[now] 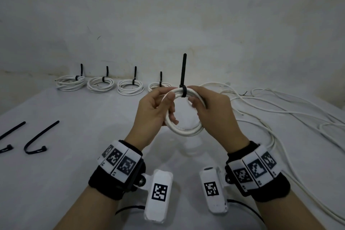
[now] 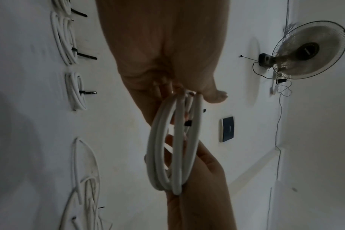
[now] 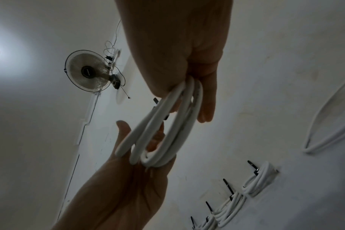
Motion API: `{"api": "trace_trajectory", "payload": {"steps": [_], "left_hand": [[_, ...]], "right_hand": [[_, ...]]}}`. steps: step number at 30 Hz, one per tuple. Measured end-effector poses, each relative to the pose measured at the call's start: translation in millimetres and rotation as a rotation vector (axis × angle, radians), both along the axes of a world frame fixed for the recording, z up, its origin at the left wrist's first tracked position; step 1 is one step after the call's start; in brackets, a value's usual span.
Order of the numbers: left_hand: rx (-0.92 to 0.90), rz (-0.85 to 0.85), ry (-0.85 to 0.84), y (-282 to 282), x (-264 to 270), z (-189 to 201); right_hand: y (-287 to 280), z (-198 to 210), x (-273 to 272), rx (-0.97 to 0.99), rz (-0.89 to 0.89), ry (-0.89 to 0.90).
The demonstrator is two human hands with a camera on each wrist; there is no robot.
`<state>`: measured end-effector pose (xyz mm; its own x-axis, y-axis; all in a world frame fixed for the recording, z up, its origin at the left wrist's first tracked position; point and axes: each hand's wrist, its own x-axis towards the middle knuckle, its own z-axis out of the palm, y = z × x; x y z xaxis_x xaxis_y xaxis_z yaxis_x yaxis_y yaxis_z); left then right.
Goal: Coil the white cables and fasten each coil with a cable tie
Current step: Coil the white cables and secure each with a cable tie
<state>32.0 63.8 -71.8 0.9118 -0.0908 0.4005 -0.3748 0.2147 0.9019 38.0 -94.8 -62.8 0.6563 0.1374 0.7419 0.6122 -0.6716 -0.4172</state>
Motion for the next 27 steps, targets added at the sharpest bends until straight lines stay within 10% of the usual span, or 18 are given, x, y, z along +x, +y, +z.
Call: {"api": "trace_trajectory", "payload": {"steps": [27], "left_hand": [[0.103, 0.438, -0.190, -0.2, 2.6, -10.5]], "right_hand": [[0.0, -2.0, -5.5, -0.045, -0.114, -0.009]]}}
